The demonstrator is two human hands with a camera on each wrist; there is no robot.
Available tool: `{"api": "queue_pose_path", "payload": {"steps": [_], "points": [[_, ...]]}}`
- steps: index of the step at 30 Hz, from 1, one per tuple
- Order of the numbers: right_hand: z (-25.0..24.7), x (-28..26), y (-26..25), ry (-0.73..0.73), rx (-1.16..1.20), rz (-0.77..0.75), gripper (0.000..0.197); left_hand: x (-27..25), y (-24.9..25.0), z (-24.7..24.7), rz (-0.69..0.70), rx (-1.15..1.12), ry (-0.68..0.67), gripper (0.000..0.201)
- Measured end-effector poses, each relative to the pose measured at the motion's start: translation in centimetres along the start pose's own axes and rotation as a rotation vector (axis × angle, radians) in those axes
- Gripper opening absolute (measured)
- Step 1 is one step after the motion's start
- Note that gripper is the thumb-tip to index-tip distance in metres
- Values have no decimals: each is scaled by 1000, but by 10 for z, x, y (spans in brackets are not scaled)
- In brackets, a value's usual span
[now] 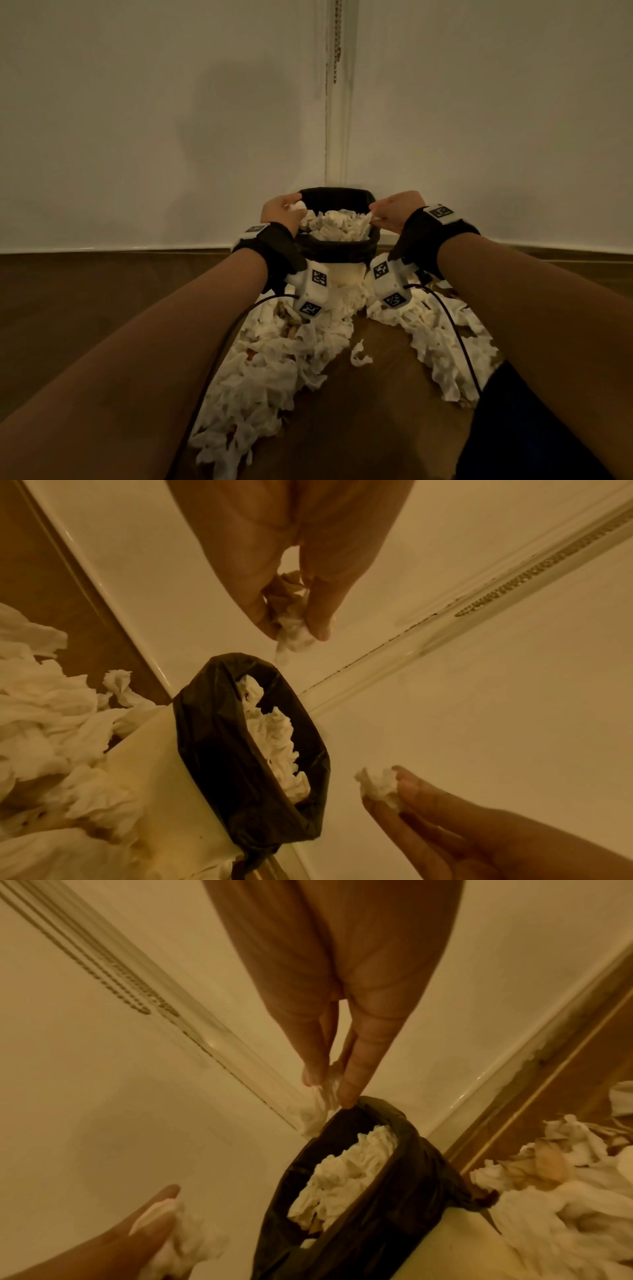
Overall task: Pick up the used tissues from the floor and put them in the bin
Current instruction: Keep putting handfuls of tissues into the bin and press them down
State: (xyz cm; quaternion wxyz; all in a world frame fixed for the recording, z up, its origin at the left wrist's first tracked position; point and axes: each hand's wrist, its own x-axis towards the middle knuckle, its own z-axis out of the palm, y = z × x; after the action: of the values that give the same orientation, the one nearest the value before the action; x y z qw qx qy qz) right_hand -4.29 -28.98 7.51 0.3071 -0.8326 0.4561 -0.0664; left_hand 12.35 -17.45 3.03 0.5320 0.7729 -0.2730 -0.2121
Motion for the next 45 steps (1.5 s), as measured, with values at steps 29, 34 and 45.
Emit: {"api": "queue_pose_path", "payload": {"steps": [29,34,45], "points": [[100,49,2,-186,-488,-109,33,16,-47,52,253,894,-225,28],[89,45,-4,-129,-489,-116,42,0,-51,45,419,915,-84,34],[79,7,13,274,-292,-57,34,-64,-85,14,363,651,35,28]]}}
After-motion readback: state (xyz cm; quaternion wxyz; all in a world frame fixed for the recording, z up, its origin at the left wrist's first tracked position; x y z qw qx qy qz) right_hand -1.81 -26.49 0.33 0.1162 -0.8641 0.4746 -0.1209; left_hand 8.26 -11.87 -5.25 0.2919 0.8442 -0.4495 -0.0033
